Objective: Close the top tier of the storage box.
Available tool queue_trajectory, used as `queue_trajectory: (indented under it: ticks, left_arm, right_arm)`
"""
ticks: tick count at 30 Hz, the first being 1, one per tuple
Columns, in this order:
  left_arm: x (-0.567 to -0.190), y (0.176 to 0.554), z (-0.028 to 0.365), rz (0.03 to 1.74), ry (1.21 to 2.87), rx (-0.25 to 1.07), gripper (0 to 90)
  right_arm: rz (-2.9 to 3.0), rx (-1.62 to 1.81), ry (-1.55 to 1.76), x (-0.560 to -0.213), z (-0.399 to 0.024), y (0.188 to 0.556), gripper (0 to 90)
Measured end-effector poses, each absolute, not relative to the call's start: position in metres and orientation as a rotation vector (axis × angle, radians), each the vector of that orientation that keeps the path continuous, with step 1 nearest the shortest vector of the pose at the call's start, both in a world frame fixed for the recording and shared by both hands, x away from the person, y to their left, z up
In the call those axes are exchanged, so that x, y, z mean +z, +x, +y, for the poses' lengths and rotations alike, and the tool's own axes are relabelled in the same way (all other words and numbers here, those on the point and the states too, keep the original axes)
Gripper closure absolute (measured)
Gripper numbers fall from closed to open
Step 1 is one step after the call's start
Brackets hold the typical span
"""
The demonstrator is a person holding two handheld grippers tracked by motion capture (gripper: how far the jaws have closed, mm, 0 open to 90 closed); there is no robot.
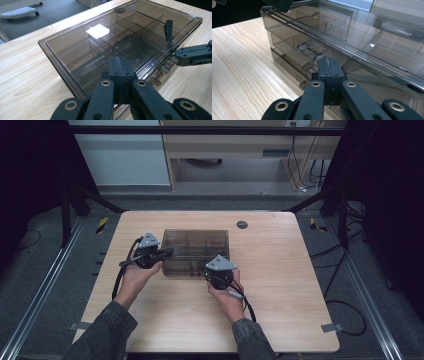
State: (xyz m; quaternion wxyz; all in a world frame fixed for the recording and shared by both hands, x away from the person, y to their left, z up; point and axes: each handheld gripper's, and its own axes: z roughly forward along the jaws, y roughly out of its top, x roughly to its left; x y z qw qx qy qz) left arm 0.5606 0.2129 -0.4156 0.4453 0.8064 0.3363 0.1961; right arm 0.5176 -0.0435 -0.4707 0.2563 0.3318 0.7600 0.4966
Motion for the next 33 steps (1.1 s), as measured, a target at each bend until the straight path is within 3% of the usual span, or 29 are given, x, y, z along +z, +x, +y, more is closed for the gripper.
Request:
queue_trajectory:
  ticks: [33]
  left_arm:
    - [-0.4153, 0.5595, 0.2125, 0.834, 2.001, 0.491, 89.6]
  right_arm:
    - [2.054, 1.356, 0.910, -0.4716, -0.0435, 0.5225, 90.0]
